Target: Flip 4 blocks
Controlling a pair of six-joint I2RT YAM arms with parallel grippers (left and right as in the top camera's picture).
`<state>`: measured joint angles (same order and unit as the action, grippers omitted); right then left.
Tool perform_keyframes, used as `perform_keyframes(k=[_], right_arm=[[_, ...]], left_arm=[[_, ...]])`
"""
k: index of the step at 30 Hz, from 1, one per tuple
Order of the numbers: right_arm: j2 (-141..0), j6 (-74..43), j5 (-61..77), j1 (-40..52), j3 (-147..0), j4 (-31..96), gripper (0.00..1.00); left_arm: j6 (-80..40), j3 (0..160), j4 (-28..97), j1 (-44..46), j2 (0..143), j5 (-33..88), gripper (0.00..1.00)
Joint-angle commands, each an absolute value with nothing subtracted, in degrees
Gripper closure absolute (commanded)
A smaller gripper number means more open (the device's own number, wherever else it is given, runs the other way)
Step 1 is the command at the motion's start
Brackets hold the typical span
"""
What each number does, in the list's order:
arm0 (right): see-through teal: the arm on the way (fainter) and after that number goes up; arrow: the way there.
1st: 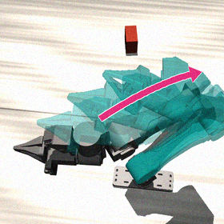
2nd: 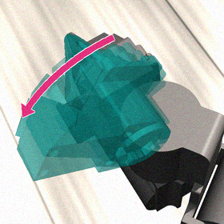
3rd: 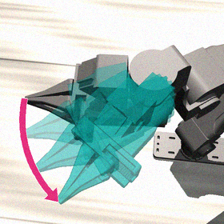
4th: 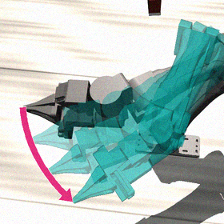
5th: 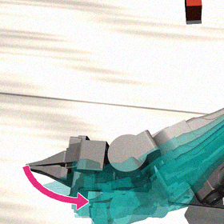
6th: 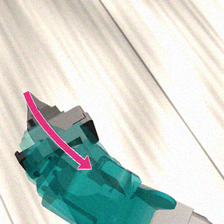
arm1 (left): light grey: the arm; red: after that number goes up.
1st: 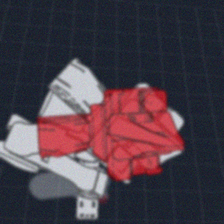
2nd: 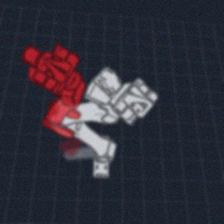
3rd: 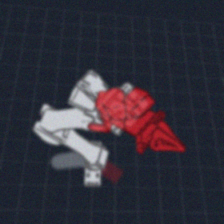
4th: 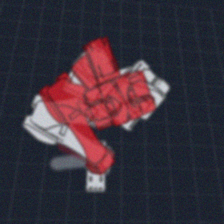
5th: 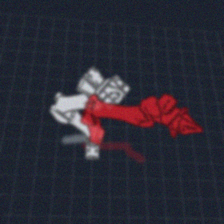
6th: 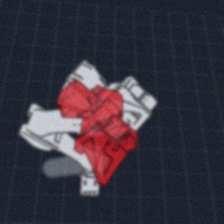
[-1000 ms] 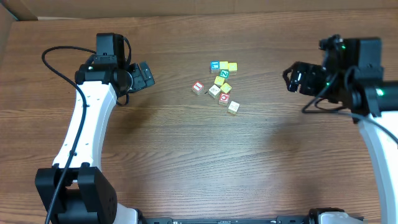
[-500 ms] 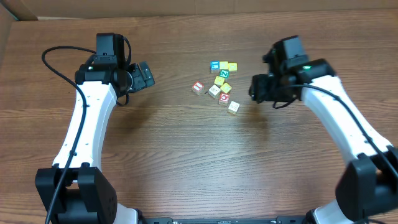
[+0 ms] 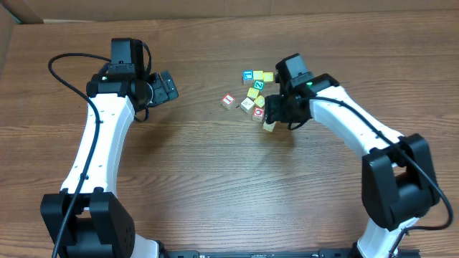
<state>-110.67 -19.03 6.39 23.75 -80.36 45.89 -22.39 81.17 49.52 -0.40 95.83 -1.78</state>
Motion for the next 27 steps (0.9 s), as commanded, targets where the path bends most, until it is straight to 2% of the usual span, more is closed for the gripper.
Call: perform_keyframes(k=[1,3,10,27], right_arm=[[-113.0,-25.5,4.5,23.6,-81.3,44.6,0.34],[-114.1,-27.2,4.5,23.7,-81.3,43.3,0.35],[-116.9,-28.8,4.5,23.9,-81.3,42.2,0.48],[-117.3,-31.8,6.8,24.0,-81.3,47.2,0.49]], left_arm=[[-22.9,82.3,49.5,-0.4,96.1,-1.7,0.0],[-22.9,82.3,49.5,-0.4,96.1,-1.7,0.0],[-22.9,82.3,49.5,-0.4,96.1,-1.7,0.0],[-22.9,82.3,49.5,-0.4,96.1,-1.7,0.0]])
